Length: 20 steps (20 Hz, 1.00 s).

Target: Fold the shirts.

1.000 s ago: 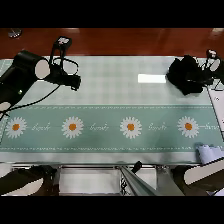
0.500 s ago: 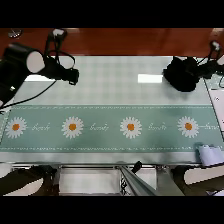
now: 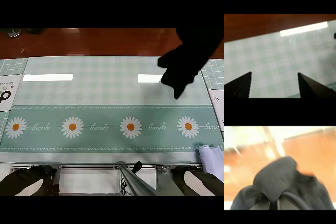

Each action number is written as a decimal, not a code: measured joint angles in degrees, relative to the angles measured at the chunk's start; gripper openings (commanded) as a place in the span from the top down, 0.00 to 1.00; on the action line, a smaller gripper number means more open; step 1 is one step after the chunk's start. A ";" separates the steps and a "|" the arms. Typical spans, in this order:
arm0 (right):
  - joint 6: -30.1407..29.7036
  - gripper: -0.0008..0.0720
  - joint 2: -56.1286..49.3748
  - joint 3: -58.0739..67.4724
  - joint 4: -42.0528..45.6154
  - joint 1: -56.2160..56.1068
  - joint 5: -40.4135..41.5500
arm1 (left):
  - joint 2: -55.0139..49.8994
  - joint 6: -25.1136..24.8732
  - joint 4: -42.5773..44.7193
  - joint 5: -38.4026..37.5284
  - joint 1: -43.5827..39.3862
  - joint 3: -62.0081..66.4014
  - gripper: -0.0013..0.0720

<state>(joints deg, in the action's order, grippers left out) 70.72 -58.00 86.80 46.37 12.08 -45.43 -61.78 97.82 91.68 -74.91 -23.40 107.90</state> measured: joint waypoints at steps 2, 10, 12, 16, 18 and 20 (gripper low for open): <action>0.26 0.95 5.38 0.00 -1.31 -1.92 -1.57 | 4.17 0.09 -0.39 -1.03 -0.59 2.12 0.01; 7.17 0.95 8.55 -2.19 2.36 -14.75 -20.68 | 12.76 2.12 -0.55 -12.55 -1.22 3.56 0.01; 9.49 0.95 5.70 -5.03 5.60 -22.21 -20.72 | 12.83 2.29 -0.50 -13.84 -1.22 2.34 0.01; 13.05 0.94 -3.58 -10.43 8.92 -38.88 -13.29 | 12.83 2.45 -0.17 -14.91 -1.25 -2.58 0.01; 14.40 0.94 -9.70 -11.61 9.25 -46.90 -8.41 | 12.81 2.45 -0.09 -15.06 -1.25 -5.68 0.01; 15.21 0.60 -15.87 -12.24 9.77 -53.31 -5.11 | 12.83 2.45 0.00 -15.13 -1.25 -8.68 0.01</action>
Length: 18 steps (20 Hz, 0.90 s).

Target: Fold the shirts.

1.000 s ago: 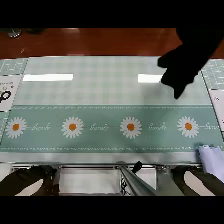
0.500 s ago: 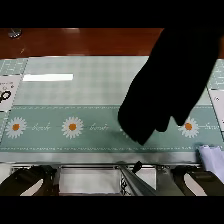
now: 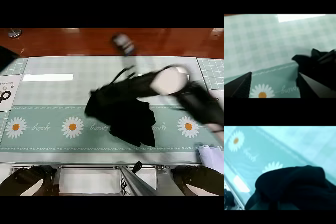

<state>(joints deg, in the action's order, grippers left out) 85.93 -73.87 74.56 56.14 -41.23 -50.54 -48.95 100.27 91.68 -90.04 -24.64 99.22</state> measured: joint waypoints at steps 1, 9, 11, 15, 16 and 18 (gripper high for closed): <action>0.28 0.41 -2.73 -0.17 0.00 -2.38 1.05 | -0.02 -0.02 0.00 0.00 0.00 -1.38 0.01; 1.03 0.28 -2.56 -0.63 10.62 5.66 -6.29 | 0.04 0.00 0.24 0.09 0.00 -11.69 0.01; 1.14 0.28 0.17 -0.63 16.11 12.90 -11.65 | 0.20 0.63 -0.28 0.92 0.00 -16.39 0.01; 0.20 0.28 3.37 -0.76 24.26 29.09 -21.51 | 1.62 3.04 -6.19 6.95 0.00 -29.31 0.01; -0.33 0.28 3.76 -1.07 25.24 33.18 -23.26 | 2.21 3.85 -8.46 9.42 0.00 -33.16 0.01; -1.49 0.25 4.20 -2.29 25.59 40.02 -25.62 | 3.56 5.90 -11.54 13.51 0.00 -40.59 0.01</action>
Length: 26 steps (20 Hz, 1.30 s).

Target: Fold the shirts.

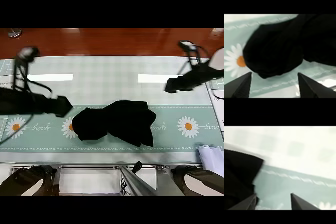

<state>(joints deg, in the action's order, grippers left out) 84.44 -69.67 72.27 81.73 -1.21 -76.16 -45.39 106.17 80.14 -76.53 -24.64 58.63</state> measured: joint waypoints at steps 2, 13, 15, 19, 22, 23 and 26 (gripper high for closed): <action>-1.44 0.25 0.22 -2.05 0.00 5.44 -1.31 | 1.49 2.01 -2.64 3.52 0.04 -7.93 0.01; -6.14 0.26 0.44 -12.81 -5.73 13.35 -0.31 | 3.85 0.15 -11.04 14.21 15.34 -29.51 0.01; -6.45 0.26 0.44 -13.33 -6.21 13.49 0.44 | 3.10 -3.39 -13.94 14.84 18.58 -31.56 0.01; -6.67 0.26 0.44 -13.73 -6.67 13.60 1.18 | -0.20 -8.15 -17.51 18.25 21.11 -33.83 0.01; -6.69 0.26 0.44 -13.79 -6.80 13.60 1.11 | -4.94 -12.39 -22.80 22.60 21.75 -34.40 0.01; -6.69 0.26 0.44 -13.79 -6.82 13.60 1.07 | -6.80 -14.21 -25.31 24.04 21.81 -34.49 0.02; -6.71 0.26 0.44 -13.81 -7.04 13.60 0.46 | -12.87 -19.32 -32.81 28.35 22.01 -34.56 0.94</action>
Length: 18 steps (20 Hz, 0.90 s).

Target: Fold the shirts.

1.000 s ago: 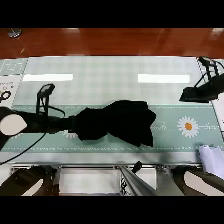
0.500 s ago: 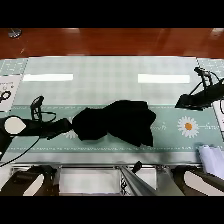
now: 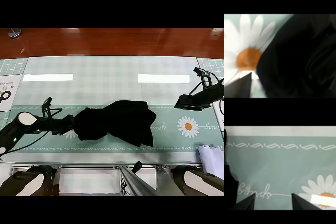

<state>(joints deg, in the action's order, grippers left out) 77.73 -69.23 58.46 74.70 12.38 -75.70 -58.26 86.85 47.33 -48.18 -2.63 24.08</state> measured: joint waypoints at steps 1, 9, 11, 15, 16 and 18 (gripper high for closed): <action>0.00 0.26 0.00 0.02 0.00 0.00 -0.46 | -1.42 -1.07 -1.66 0.50 0.02 -0.04 0.95; -3.15 0.23 0.00 -1.27 -4.00 0.13 -1.84 | -2.16 -8.07 -6.69 0.22 0.09 0.55 0.95; -5.60 0.23 0.00 -3.61 -9.05 0.17 -0.98 | -0.79 -8.57 -7.02 -0.26 0.09 0.70 0.95; -11.93 0.23 0.00 -10.64 -19.67 0.17 2.62 | 1.25 -9.07 -7.17 -2.80 0.09 1.64 0.95; -13.64 0.23 0.00 -12.59 -22.01 0.17 3.93 | 1.49 -9.07 -7.19 -3.34 0.09 1.99 0.95; -16.79 0.23 0.00 -16.00 -25.75 0.17 6.14 | 1.79 -9.05 -7.26 -4.44 0.09 2.67 0.95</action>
<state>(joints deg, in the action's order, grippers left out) 60.95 -69.23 42.46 48.95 12.56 -69.56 -56.47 77.80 40.07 -52.62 -2.55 26.74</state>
